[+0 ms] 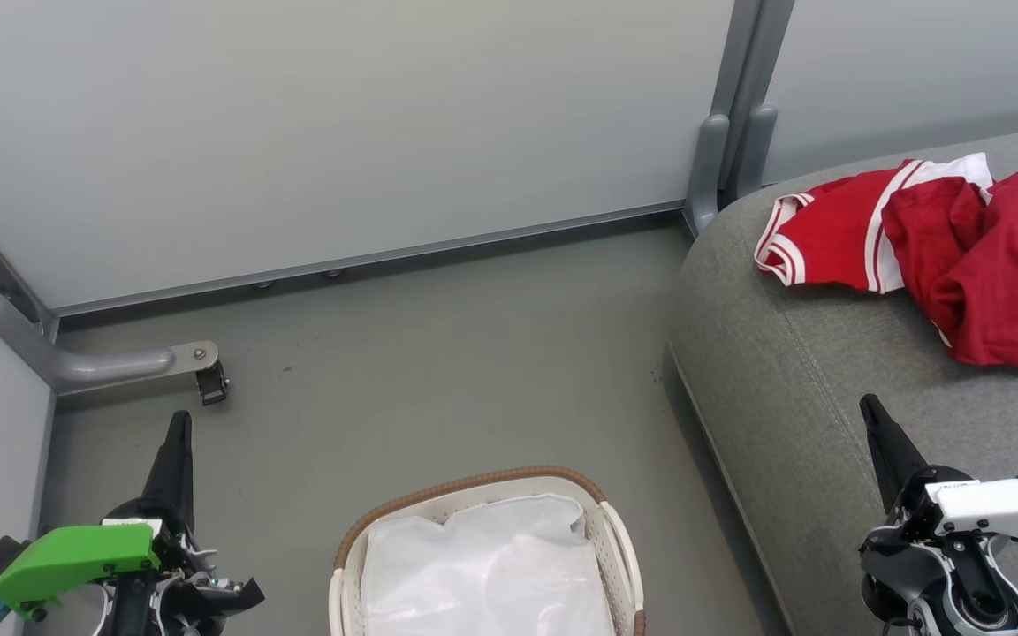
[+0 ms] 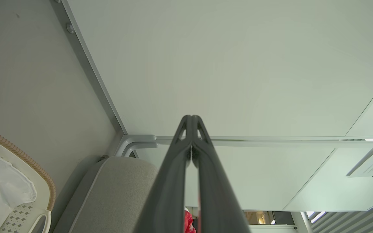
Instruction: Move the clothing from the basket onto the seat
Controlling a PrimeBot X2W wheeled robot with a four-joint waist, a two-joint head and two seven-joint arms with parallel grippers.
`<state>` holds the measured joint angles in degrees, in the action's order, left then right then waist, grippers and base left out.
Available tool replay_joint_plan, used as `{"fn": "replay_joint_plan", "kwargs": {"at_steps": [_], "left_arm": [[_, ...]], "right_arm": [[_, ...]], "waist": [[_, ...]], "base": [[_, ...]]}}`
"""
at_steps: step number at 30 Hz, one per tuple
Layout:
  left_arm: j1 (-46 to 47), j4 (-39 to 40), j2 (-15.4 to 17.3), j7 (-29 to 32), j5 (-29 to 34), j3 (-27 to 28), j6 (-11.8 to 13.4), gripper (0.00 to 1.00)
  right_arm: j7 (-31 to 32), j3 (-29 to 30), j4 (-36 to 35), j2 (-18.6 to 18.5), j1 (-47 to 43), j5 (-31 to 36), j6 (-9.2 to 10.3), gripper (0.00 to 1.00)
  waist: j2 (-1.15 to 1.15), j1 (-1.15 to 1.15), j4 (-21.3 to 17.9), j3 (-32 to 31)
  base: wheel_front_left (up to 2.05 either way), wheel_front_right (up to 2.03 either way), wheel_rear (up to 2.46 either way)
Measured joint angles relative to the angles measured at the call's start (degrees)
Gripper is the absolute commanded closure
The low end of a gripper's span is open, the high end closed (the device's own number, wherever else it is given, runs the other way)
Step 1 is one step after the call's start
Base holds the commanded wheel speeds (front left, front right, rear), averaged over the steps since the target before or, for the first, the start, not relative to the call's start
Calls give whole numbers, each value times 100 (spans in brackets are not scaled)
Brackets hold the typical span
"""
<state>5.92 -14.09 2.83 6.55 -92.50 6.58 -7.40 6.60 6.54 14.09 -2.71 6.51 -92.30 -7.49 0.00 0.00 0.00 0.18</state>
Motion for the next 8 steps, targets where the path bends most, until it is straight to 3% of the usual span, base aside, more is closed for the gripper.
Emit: {"fn": "replay_joint_plan", "kwargs": {"at_steps": [8], "left_arm": [[0, 0, 0, 0, 0, 0, 0, 100]], "right_arm": [[0, 0, 0, 0, 0, 0, 0, 100]], "waist": [[0, 0, 0, 0]], "base": [[0, 0, 0]]}}
